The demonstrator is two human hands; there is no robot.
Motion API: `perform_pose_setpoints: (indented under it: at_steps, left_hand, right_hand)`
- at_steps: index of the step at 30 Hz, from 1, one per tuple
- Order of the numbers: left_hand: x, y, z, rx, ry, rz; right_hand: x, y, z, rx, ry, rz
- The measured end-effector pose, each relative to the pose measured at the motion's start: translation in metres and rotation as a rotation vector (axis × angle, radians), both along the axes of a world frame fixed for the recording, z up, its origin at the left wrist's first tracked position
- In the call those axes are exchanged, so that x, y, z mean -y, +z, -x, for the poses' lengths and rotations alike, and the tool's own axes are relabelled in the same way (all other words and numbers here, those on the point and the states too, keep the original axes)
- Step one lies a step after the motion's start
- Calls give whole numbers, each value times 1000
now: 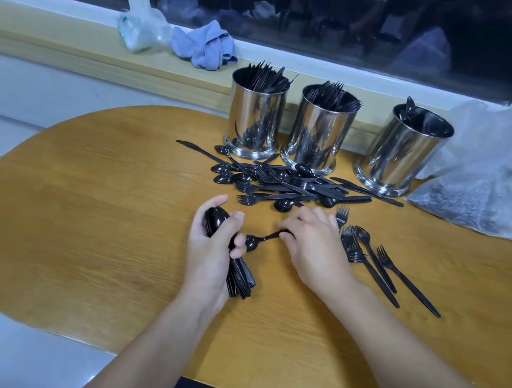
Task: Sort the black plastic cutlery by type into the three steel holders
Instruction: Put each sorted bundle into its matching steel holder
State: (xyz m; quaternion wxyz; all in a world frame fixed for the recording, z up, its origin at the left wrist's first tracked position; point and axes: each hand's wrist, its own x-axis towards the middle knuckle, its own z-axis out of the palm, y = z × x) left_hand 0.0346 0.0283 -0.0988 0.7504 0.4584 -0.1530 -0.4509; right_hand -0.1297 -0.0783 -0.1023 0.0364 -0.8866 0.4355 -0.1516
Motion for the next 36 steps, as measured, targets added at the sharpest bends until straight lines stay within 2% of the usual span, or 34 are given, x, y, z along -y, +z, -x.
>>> perform_pose_setpoints:
  at_steps: [4,7,9,10,12,14,17,20,23,26,28,32,34,36]
  left_hand:
    - [0,-1,0,2,17,12]
    - [0,-2,0,11,36,18]
    - [-1,2,1,9,41,37]
    - [0,4,1,12,41,32]
    - [0,7,4,36,41,16]
    - [0,12,8,59,14,39]
    - [0,21,18,136,-61,64]
    - [2,30,31,177,-65,76]
    - [5,40,45,147,-75,96]
    - [5,50,58,141,-96,138]
    - [4,56,63,181,-94,153]
    - [4,63,74,198,-112,164]
    - [2,66,82,274,-111,171]
    - [0,68,89,354,-104,170]
  right_hand:
    - [2,12,-5,-63,44,-33]
    - [-1,22,-8,-4,42,-77]
    - [-9,30,-9,139,6,-117]
    - [-16,34,-9,272,-13,-177]
    - [-35,43,-6,584,-16,-406]
    - [-59,51,-3,724,36,-642]
    - [-83,48,4,731,53,-730]
    - [-92,43,17,795,-3,-632]
    - [-98,44,28,718,-58,-495]
    - [-104,40,38,655,-77,-448]
    - [-106,38,41,704,-73,-553]
    - [-113,39,44,1039,-12,-932]
    - [-117,40,45,1062,13,-1012]
    - [-120,41,49,987,26,-1031]
